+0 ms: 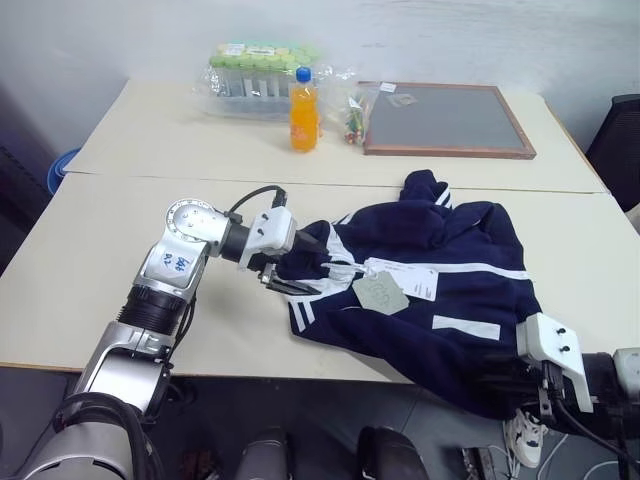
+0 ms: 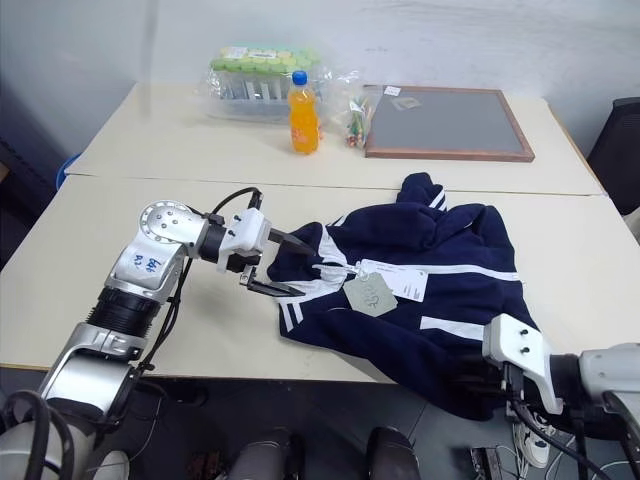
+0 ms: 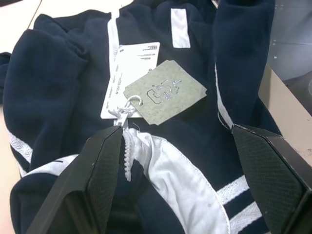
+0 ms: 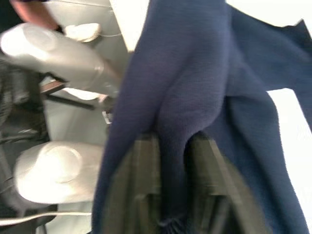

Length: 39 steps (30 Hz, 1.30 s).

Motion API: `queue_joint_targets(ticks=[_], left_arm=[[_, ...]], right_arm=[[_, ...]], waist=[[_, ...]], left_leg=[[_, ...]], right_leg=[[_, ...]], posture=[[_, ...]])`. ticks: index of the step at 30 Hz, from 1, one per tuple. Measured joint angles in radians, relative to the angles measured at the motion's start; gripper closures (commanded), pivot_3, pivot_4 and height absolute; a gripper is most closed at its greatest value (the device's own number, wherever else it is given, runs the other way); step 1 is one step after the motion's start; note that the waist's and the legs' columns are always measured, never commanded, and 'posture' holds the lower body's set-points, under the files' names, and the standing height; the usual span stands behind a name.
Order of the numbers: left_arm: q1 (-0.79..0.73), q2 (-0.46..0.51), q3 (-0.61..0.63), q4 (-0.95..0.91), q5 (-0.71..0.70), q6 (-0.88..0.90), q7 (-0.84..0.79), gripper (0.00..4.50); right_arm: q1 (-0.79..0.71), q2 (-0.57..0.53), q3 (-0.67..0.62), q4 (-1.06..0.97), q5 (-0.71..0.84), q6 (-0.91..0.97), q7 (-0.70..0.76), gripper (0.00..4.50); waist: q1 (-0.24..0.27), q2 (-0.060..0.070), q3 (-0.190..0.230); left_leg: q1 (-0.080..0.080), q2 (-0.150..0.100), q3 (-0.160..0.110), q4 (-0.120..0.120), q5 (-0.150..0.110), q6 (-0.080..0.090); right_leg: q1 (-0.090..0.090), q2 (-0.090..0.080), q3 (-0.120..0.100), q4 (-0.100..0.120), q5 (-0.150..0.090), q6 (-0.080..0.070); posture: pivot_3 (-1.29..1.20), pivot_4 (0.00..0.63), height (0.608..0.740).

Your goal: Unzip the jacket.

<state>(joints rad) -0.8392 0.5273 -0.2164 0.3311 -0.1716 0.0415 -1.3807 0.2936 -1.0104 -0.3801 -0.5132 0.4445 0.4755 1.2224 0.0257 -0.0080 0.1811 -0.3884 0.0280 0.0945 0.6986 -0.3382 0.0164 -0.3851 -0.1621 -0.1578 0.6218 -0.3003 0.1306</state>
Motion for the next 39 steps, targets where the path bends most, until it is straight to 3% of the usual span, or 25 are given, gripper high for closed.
queue_joint_targets(ticks=[5,11,15,19,24,31,39], left_arm=[[-0.008,0.0,0.0,0.008,0.004,-0.012,-0.003,0.76],[-0.019,0.002,0.002,0.049,0.015,-0.032,0.0,0.76],[-0.063,-0.011,0.003,0.104,0.024,-0.051,0.012,0.76],[-0.102,-0.039,0.003,0.158,0.035,-0.078,0.025,0.76],[-0.125,-0.057,0.002,0.211,0.051,-0.109,0.027,0.76],[-0.137,-0.078,0.002,0.236,0.06,-0.13,0.027,0.76],[-0.137,-0.078,0.002,0.236,0.063,-0.135,0.026,0.76]], right_arm=[[-0.017,-0.001,-0.011,0.0,0.004,0.002,-0.013,1.06],[-0.171,-0.06,-0.06,0.014,0.085,0.039,0.014,1.06],[-0.362,-0.063,0.012,0.042,0.094,0.033,-0.027,1.06],[-0.467,-0.006,0.287,0.077,-0.183,-0.169,-0.149,1.06],[-0.489,0.098,0.501,0.191,-0.469,-0.389,-0.298,1.06],[-0.528,0.201,0.533,0.294,-0.634,-0.531,-0.457,1.06],[-0.556,0.283,0.526,0.284,-0.581,-0.488,-0.472,1.06]], waist=[[0.002,0.0,0.0],[0.001,0.0,0.0],[-0.002,0.0,0.0],[0.001,0.0,0.0],[-0.002,0.0,0.0],[-0.004,0.0,0.0],[-0.003,0.0,0.0]], left_leg=[[0.0,0.0,0.0,0.0,0.0,0.0],[0.0,0.0,0.0,0.0,0.0,0.0],[0.0,0.0,0.0,0.0,0.0,0.0],[-0.002,-0.001,0.001,0.0,0.0,0.0],[-0.007,-0.001,0.002,0.0,0.0,0.0],[-0.007,-0.001,0.002,0.0,0.0,0.0],[-0.007,-0.001,0.002,0.0,0.0,0.0]], right_leg=[[0.001,0.0,-0.001,0.0,0.0,0.0],[0.001,0.0,-0.001,-0.001,0.0,0.0],[0.0,0.0,-0.001,-0.001,0.0,0.0],[-0.002,0.0,-0.001,0.0,0.0,0.0],[-0.007,-0.001,-0.001,0.001,0.0,0.0],[-0.007,0.0,-0.001,0.001,0.0,0.0],[-0.007,0.0,-0.001,0.001,0.0,0.0]], posture=[[0.0,0.15,0.74],[0.0,0.15,0.74],[0.0,0.15,0.74],[0.0,0.15,0.74],[0.0,0.15,0.74],[0.0,0.15,0.74],[0.0,0.15,0.74]])
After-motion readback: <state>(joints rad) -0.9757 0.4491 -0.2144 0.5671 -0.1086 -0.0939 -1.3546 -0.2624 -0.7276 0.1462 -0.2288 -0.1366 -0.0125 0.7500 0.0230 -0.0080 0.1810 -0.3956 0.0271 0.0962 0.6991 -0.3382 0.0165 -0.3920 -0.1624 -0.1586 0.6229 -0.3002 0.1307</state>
